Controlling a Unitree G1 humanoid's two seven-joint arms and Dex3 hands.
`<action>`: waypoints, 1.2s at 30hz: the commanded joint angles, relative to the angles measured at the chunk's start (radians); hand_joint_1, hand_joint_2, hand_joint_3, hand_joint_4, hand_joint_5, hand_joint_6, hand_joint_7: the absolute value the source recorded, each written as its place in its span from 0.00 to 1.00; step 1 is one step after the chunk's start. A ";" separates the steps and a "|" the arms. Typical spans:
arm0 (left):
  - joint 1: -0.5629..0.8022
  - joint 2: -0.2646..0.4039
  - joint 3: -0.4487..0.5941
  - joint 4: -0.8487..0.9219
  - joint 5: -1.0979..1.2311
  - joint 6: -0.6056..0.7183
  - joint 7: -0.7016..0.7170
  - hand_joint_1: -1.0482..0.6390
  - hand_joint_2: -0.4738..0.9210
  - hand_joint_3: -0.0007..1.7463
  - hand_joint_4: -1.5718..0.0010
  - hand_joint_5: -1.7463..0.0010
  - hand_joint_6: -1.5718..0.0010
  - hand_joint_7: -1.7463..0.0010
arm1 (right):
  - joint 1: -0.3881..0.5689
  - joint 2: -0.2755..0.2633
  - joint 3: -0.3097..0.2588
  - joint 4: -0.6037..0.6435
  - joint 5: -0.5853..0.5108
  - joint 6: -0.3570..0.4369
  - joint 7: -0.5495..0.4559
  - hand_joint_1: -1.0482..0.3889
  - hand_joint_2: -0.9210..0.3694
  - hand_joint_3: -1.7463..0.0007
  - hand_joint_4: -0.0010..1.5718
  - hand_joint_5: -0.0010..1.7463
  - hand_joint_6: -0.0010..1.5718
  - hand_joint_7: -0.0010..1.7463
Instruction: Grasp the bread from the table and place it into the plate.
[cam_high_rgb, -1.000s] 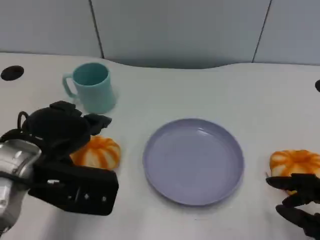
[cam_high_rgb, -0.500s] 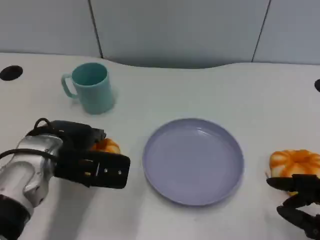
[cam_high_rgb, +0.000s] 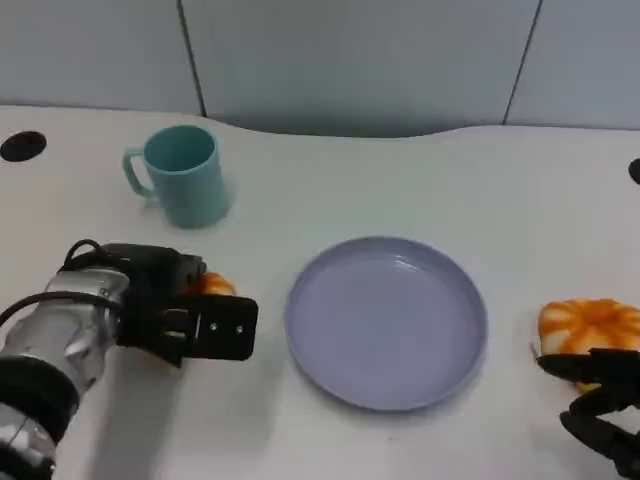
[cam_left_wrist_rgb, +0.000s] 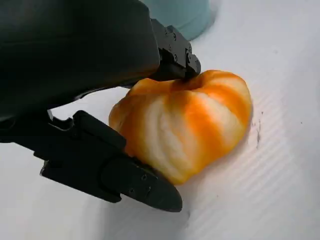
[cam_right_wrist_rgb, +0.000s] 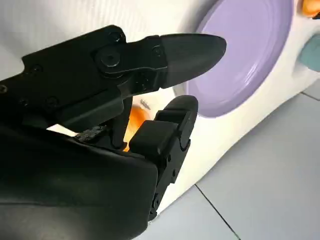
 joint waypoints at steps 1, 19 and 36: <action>-0.026 -0.012 -0.025 0.093 -0.014 -0.026 0.030 0.31 0.88 0.00 0.94 0.88 0.84 1.00 | 0.011 -0.007 -0.015 -0.027 0.014 -0.001 0.003 0.56 0.00 0.80 0.38 0.44 0.52 0.00; -0.014 -0.065 -0.023 0.252 -0.070 -0.113 0.359 0.43 0.88 0.00 0.90 0.11 0.88 0.15 | 0.015 -0.013 -0.025 -0.035 0.015 -0.014 0.005 0.57 0.00 0.80 0.37 0.44 0.52 0.00; 0.000 -0.099 -0.007 0.336 -0.131 -0.163 0.519 0.57 0.99 0.03 0.52 0.00 0.64 0.00 | 0.017 -0.018 -0.027 -0.042 0.017 -0.013 0.011 0.57 0.00 0.80 0.38 0.42 0.52 0.00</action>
